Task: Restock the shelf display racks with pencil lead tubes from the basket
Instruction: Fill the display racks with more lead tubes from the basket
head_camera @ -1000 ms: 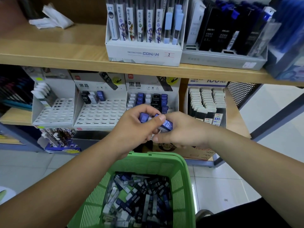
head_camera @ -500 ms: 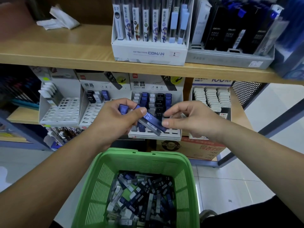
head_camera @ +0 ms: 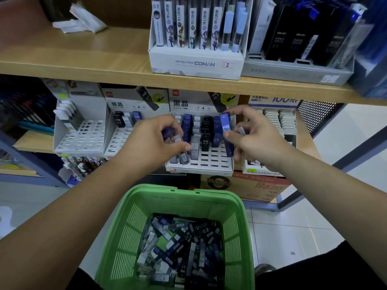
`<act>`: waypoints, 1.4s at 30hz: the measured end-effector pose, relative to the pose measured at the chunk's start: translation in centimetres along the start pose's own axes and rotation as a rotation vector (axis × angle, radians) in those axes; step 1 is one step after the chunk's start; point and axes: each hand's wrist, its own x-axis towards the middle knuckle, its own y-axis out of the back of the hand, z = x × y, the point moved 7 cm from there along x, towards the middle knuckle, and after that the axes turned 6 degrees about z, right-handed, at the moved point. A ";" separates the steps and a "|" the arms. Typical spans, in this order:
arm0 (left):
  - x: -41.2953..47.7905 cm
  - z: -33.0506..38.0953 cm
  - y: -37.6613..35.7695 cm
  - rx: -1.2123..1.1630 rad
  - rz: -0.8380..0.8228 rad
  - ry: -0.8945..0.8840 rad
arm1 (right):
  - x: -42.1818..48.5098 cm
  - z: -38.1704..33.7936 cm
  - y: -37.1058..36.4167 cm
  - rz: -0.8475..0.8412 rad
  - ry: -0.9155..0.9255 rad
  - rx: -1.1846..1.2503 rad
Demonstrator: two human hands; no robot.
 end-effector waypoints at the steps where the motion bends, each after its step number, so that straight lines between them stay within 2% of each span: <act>1: 0.1 0.0 -0.3 0.016 0.005 -0.021 | 0.2 0.3 0.3 0.025 -0.006 0.005; 12: 0.7 -0.9 -2.9 0.026 -0.145 -0.011 | 1.7 2.6 0.6 0.146 0.030 -0.110; 16: 0.6 -0.2 -2.7 -0.025 -0.073 -0.059 | 1.8 2.6 0.2 0.160 0.085 -0.093; 21: 0.7 -0.1 -2.2 -0.074 -0.040 -0.039 | 2.4 2.8 0.0 0.204 0.042 -0.073; 30: 0.3 -0.7 -1.0 -0.124 -0.017 0.058 | 3.3 2.6 -0.6 0.170 0.065 -0.205; 34: 0.2 -1.1 -1.4 -0.196 -0.127 0.136 | 3.2 2.9 -1.0 0.138 0.092 -0.301; 36: 0.1 -1.1 -1.6 -0.173 -0.172 0.135 | 3.2 3.3 -1.4 0.119 0.092 -0.350; 39: 0.2 -1.2 -1.2 -0.112 -0.150 0.110 | 3.3 3.6 -1.6 0.124 0.071 -0.335; 42: 0.7 -1.4 -0.8 0.067 -0.126 0.001 | 3.0 2.4 -1.5 0.140 0.067 -0.290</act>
